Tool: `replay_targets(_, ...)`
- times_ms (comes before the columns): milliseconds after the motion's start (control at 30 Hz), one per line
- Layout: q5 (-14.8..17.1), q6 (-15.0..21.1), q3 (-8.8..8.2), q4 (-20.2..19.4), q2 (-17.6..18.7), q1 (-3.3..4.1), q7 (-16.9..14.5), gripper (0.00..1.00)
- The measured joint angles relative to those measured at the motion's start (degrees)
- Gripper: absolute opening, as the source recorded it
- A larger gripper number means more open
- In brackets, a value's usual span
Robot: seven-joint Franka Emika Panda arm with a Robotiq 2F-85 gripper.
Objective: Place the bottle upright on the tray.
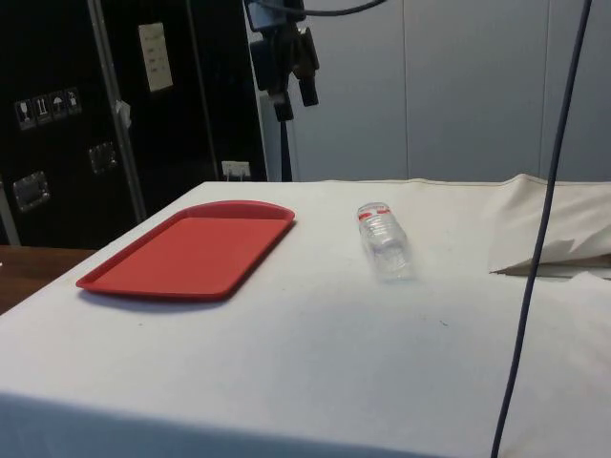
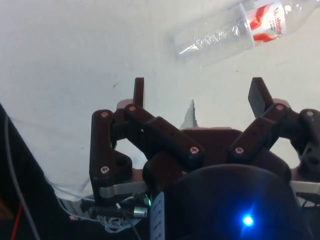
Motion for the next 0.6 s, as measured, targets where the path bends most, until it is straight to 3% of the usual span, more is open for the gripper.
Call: replay_targets(600,0.0,3.9,0.06,-5.84,0.0,0.0,5.16,1.0)
